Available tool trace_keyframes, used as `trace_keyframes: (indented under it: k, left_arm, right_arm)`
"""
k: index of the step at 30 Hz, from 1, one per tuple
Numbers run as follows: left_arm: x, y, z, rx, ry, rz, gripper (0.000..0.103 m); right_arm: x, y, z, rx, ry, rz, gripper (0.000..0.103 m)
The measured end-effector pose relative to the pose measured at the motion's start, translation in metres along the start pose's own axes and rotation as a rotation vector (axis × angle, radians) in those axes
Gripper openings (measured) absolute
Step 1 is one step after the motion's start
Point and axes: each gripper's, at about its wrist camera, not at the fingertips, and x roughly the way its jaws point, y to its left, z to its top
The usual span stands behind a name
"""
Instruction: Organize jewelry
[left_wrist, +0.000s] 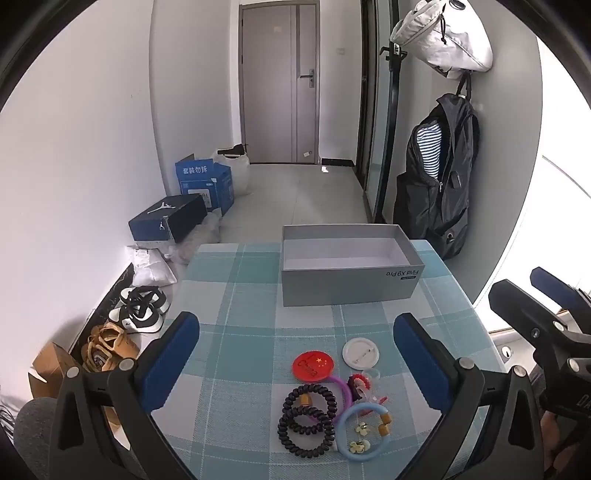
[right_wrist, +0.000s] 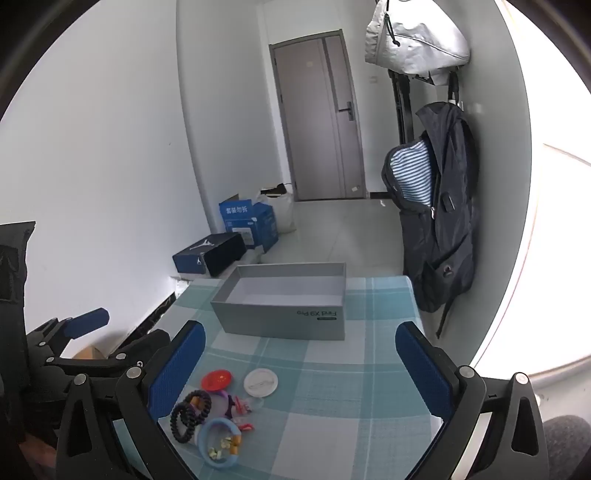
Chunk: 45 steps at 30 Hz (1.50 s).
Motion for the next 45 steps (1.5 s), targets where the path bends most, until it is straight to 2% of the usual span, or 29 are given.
trace_keyframes:
  k: [45]
  left_arm:
    - [-0.0012, 0.0066, -0.0018, -0.028, -0.019, 0.007, 0.102]
  right_arm:
    - [0.0013, 0.0038, -0.0001, -0.014, 0.004, -0.001, 0.103]
